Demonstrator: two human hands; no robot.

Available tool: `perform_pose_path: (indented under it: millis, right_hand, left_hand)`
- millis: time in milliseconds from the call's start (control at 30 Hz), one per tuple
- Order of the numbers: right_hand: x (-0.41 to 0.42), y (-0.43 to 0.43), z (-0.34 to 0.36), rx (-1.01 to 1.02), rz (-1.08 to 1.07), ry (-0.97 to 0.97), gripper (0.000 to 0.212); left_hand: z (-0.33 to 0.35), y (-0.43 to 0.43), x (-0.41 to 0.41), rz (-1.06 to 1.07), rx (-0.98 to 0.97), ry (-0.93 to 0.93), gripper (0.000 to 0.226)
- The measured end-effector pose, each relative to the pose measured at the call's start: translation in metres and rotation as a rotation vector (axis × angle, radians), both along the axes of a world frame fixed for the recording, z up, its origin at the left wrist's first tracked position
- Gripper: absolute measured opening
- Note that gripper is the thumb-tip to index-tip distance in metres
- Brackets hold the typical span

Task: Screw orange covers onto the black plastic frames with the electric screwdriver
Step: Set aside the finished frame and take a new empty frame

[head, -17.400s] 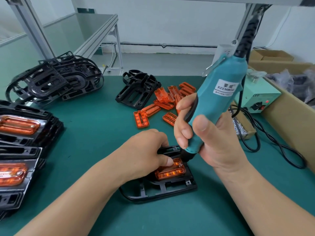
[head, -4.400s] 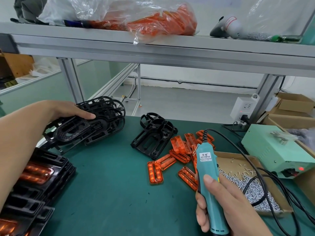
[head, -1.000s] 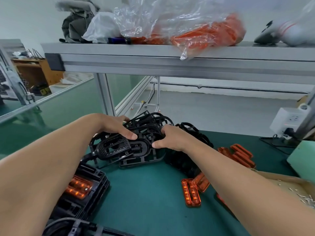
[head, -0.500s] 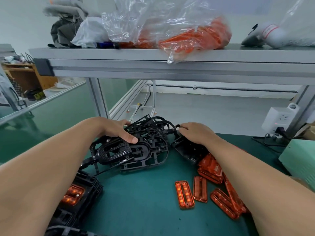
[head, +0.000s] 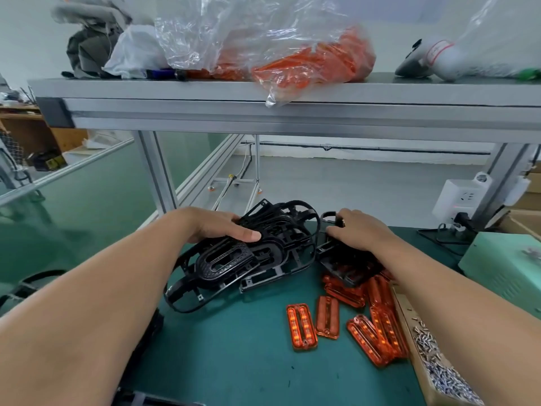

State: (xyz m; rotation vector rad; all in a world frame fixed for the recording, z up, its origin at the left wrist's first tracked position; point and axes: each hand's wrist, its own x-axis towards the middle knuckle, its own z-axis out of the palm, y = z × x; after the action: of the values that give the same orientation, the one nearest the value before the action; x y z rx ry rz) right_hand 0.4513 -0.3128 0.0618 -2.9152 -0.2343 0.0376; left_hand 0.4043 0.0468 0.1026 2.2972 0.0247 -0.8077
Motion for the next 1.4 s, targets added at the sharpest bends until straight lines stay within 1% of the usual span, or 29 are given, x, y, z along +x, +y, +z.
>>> perform_pose_path:
  millis: [100, 200, 233, 333, 367, 433, 500, 633, 700, 800, 900, 1000, 1067, 1133, 1200, 1300, 1400]
  right_hand:
    - [-0.002, -0.019, 0.001, 0.01, -0.018, 0.011, 0.053]
    - [-0.005, -0.036, -0.001, 0.002, -0.029, 0.02, 0.053]
    - [-0.006, -0.041, -0.001, 0.004, -0.037, 0.02, 0.054]
    - [-0.011, -0.052, -0.003, 0.048, -0.053, 0.034, 0.053]
    - [-0.012, -0.053, -0.003, 0.063, -0.051, 0.039, 0.053]
    - [-0.018, -0.054, 0.0, 0.084, -0.045, 0.048, 0.056]
    - [-0.022, -0.052, 0.004, 0.102, -0.034, 0.047, 0.065]
    - [-0.03, -0.05, 0.007, 0.1, -0.01, 0.025, 0.074]
    - [-0.034, -0.051, 0.007, 0.094, 0.005, -0.001, 0.072]
    - [-0.038, -0.053, 0.01, 0.108, 0.025, -0.026, 0.061]
    - [-0.041, -0.055, 0.013, 0.125, -0.012, -0.04, 0.056]
    - [-0.044, -0.051, 0.017, 0.145, -0.043, -0.122, 0.053]
    - [-0.046, -0.045, 0.022, 0.219, 0.014, -0.204, 0.053]
    - [-0.049, -0.038, 0.024, 0.3, 0.118, -0.223, 0.059]
    - [-0.051, -0.028, 0.026, 0.337, 0.182, -0.173, 0.062]
    - [-0.049, -0.01, 0.031, 0.346, 0.205, -0.064, 0.058]
    - [-0.046, 0.012, 0.039, 0.304, 0.261, 0.035, 0.074]
  left_hand:
    - [-0.001, -0.019, -0.002, -0.053, -0.049, 0.01, 0.135]
    - [-0.006, -0.033, -0.003, 0.002, -0.057, 0.007, 0.13]
    - [-0.006, -0.037, -0.004, 0.009, -0.064, 0.014, 0.122]
    - [-0.003, -0.049, -0.013, -0.057, -0.099, 0.065, 0.085]
    - [-0.002, -0.053, -0.016, -0.075, -0.109, 0.084, 0.079]
    - [-0.001, -0.057, -0.022, -0.081, -0.124, 0.127, 0.081]
    - [-0.001, -0.061, -0.028, -0.071, -0.129, 0.162, 0.087]
    - [-0.001, -0.07, -0.036, -0.038, -0.093, 0.162, 0.092]
    - [-0.001, -0.072, -0.038, -0.032, -0.049, 0.143, 0.096]
    - [0.001, -0.072, -0.039, -0.037, 0.007, 0.118, 0.101]
    - [0.003, -0.073, -0.041, -0.053, 0.033, 0.109, 0.106]
    - [0.007, -0.071, -0.043, -0.075, 0.027, 0.123, 0.1]
    - [0.009, -0.07, -0.045, -0.081, 0.018, 0.132, 0.093]
    - [0.01, -0.069, -0.047, -0.083, 0.015, 0.133, 0.09]
    - [0.01, -0.069, -0.047, -0.082, 0.015, 0.126, 0.09]
    - [0.011, -0.069, -0.05, -0.061, 0.018, 0.11, 0.09]
    - [0.012, -0.07, -0.054, -0.059, 0.013, 0.105, 0.081]
